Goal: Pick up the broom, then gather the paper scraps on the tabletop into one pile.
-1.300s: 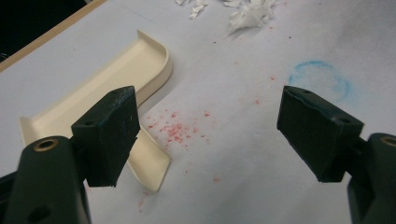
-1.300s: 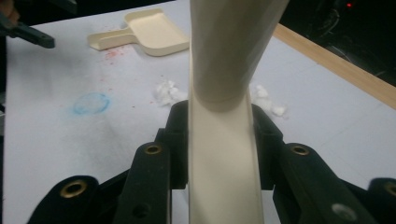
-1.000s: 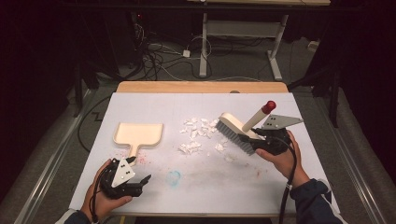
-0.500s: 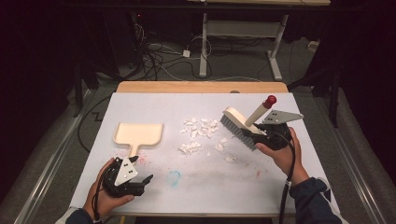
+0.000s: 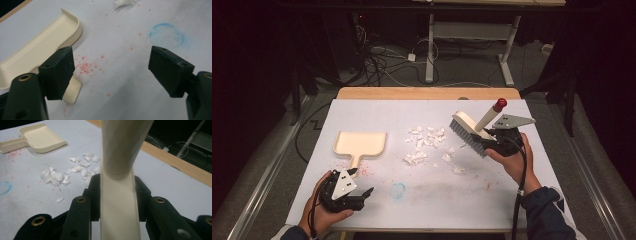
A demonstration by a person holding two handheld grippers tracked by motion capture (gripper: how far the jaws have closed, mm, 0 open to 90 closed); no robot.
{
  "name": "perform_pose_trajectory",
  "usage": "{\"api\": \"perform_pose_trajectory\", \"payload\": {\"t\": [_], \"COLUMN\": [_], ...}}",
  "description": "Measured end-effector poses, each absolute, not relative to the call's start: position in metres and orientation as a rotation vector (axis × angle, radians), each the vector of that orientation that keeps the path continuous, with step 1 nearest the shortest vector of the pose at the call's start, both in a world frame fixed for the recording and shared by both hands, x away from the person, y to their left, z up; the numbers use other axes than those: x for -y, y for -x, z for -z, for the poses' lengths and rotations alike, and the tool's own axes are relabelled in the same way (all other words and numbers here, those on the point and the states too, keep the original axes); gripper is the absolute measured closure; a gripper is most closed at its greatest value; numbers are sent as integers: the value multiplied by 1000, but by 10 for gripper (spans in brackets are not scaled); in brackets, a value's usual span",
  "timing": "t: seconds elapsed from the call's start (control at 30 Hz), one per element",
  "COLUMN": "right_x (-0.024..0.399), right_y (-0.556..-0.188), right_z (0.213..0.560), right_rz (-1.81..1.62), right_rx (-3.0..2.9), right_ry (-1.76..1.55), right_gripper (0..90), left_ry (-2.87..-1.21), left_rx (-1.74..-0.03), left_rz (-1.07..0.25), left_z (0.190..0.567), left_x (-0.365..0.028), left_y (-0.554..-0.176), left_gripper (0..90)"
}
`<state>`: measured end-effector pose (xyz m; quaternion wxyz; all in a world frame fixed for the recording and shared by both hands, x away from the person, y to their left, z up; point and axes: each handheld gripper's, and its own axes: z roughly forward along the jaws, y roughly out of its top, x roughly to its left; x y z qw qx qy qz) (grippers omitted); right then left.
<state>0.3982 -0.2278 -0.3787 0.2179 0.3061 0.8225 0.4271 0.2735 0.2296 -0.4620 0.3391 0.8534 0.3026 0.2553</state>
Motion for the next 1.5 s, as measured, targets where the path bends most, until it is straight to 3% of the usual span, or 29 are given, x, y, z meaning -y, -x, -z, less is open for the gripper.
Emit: {"api": "perform_pose_trajectory", "payload": {"t": [1.1,1.5], "right_x": [225,220], "right_y": [-399,-415], "right_z": [387,393], "right_rz": [-1132,-1080], "right_rx": [-2272,-2261], "right_ry": [-857,-856], "right_gripper": [677,676], "left_ry": [-2229,-2225], "left_rx": [-775,-778], "left_rz": [-643,-631], "left_z": [463,464], "left_x": [-226,-224], "left_y": [-274,-275], "left_gripper": [205,205]}}
